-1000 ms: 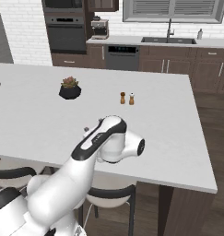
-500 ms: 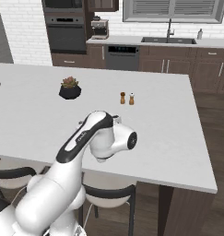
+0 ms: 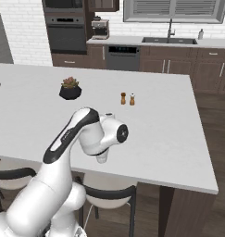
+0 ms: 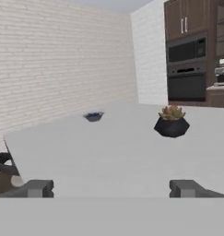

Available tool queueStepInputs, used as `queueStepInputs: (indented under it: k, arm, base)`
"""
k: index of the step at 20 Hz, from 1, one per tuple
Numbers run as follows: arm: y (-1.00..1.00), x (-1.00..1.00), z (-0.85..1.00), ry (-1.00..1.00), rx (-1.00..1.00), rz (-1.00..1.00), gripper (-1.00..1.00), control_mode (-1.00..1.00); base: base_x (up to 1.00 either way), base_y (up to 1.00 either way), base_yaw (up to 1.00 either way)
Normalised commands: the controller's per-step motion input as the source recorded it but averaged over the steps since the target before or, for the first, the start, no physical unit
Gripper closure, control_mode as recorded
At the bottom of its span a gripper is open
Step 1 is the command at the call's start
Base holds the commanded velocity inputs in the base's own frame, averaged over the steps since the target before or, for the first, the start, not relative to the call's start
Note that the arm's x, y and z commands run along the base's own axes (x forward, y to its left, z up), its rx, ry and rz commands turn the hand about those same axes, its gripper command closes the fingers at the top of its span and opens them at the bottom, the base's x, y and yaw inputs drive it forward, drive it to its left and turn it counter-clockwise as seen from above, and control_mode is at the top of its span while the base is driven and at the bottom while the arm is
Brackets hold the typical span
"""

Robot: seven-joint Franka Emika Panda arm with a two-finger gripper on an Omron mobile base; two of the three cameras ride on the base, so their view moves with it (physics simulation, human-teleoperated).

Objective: Take a straw from the drawer in front and place it inside the glass cup on the dining counter.

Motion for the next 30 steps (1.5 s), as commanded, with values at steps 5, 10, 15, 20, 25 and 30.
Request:
queueStepInputs:
  k: [5,10,15,20,25,30]
  arm:
    - [0.31,0.0,0.0,0.11,-0.06,-0.02,-1.0,-1.0]
    - [0.29,0.01,-0.02,0.1,-0.06,-0.02,-1.0,-1.0]
    - [0.3,0.08,-0.05,0.08,-0.06,-0.01,-1.0,-1.0]
    - [0.27,0.14,-0.07,0.05,-0.04,0.0,-1.0,-1.0]
    - [0.27,0.16,-0.08,0.04,-0.03,0.0,-1.0,-1.0]
    - [0.26,0.14,-0.07,0.03,-0.02,0.0,-1.0,-1.0]
  base:
    - [0.0,0.0,0.0]
    - [0.0,0.0,0.0]
    - [0.0,0.0,0.0]
    - [0.0,0.0,0.0]
    - [0.0,0.0,0.0]
    - [0.0,0.0,0.0]
